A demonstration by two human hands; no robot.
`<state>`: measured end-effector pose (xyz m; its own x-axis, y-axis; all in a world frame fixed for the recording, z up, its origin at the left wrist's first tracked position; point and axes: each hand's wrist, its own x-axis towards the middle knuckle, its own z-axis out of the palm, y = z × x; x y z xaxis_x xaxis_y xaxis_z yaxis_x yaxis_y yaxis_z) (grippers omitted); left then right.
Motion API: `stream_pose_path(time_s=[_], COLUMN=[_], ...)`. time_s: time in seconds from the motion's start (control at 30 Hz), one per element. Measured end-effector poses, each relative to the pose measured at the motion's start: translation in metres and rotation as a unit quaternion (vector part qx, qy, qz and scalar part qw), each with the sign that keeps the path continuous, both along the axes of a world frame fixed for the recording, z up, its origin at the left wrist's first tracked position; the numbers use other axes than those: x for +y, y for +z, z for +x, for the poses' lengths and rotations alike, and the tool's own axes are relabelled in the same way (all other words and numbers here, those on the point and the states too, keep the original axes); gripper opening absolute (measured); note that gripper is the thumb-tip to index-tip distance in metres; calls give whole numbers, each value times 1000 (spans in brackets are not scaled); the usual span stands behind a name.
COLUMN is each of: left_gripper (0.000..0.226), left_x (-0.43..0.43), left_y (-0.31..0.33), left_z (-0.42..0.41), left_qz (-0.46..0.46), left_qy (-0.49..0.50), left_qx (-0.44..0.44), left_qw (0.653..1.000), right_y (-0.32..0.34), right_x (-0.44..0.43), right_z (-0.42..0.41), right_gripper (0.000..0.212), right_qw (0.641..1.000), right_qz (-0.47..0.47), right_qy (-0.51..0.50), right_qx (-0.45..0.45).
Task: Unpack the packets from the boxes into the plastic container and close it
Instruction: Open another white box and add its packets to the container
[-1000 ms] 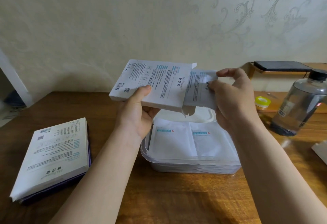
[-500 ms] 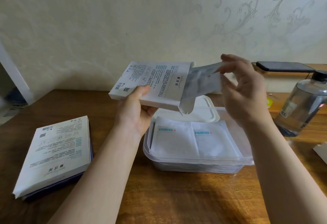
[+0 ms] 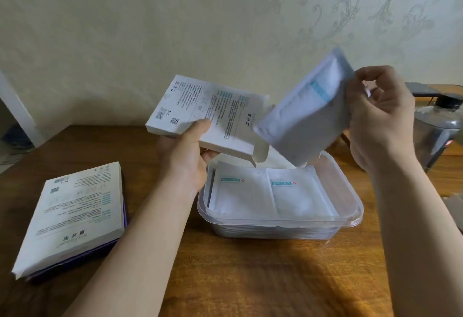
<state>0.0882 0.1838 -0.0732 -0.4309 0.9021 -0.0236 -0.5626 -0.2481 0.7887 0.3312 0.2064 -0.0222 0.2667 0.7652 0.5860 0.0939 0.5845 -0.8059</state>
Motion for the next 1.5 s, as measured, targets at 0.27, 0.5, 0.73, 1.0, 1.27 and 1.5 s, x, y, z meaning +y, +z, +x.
stream_pose_path(time_s=[0.27, 0.5, 0.73, 1.0, 1.27, 1.5], left_gripper=[34, 36, 32, 33, 34, 38], left_x=[3, 5, 7, 5, 6, 6], left_y=[-6, -9, -11, -11, -12, -12], left_z=[3, 3, 4, 5, 5, 5], left_qz=[7, -1, -1, 2, 3, 3], left_qy=[11, 32, 32, 23, 19, 21], left_qx=[-20, -42, -10, -16, -16, -7], left_qw=[1000, 999, 999, 1000, 1000, 1000], right_y=[-18, -34, -31, -16, -28, -33], right_x=[1, 12, 7, -21, -12, -9], right_z=[-7, -8, -13, -31, -30, -31], right_gripper=[12, 15, 49, 81, 97, 94], right_qw=[970, 915, 762, 651, 559, 554], right_qz=[-87, -171, -236, -306, -335, -344], right_qy=[38, 55, -50, 117, 146, 151], right_qx=[-223, -362, -601, -684, -744, -743])
